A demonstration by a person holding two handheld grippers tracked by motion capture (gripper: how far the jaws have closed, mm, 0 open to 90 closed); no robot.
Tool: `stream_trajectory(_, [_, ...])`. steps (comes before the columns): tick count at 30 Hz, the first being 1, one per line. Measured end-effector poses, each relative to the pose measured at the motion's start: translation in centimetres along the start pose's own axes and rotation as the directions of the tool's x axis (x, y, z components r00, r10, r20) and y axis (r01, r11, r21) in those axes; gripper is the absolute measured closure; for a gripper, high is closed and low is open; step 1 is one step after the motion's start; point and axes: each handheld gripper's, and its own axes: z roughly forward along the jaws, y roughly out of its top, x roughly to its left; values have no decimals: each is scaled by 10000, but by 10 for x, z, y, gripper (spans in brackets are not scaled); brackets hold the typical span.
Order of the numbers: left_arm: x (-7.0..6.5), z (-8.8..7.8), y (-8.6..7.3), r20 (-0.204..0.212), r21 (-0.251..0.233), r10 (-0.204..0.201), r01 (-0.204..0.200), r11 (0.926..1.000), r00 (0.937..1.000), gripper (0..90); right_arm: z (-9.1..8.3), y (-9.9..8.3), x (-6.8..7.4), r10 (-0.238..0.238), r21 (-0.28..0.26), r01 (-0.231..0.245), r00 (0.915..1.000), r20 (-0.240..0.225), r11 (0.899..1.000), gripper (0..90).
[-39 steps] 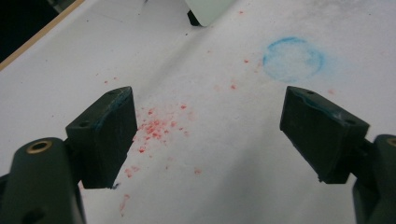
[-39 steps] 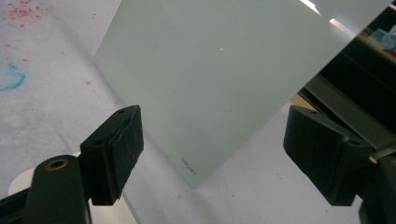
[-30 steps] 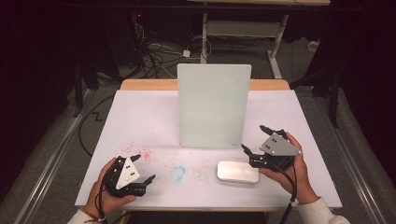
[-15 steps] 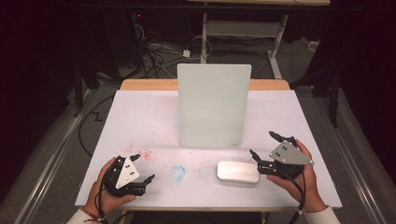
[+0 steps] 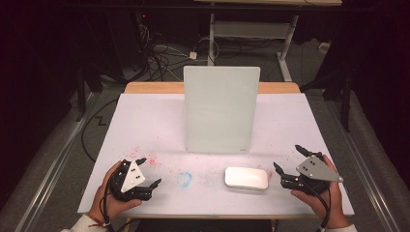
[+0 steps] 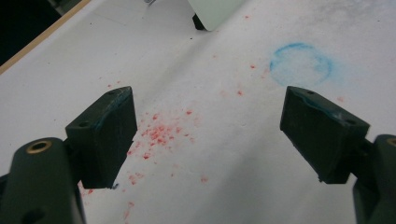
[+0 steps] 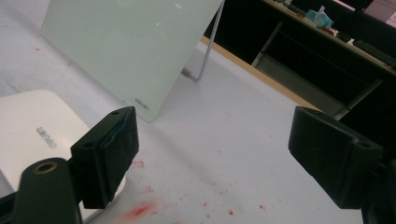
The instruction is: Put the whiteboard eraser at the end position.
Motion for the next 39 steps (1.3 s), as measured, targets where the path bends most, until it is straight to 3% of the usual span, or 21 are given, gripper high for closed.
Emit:
stream_trajectory(3, [-1,1,1,-2,-1,39,-39,10000,10000,183,-4,-10,1,350,-105,-350,9994,10,9993,164])
stream_trajectory(6, [-2,2,1,11,28,59,-59,10000,10000,183,-7,-21,2,400,-16,-400,9992,13,9992,164])
stream_trajectory(11, [-1,1,1,-32,34,22,-22,10000,10000,183,-7,-33,1,691,63,-689,9972,-273,9976,165])
stream_trajectory(19, [-5,-3,2,-109,-7,249,-249,9997,9996,182,-6,-30,7,504,-19,-505,9978,-429,9987,166])
stream_trajectory(29, [-3,-4,0,-155,12,215,-215,9998,9996,183,-5,-29,11,180,137,-178,9997,-144,9997,169])
stream_trajectory(39, [-6,-3,1,-185,48,273,-272,9996,9995,182,-8,-27,10,195,-72,-195,9998,-48,9998,166])
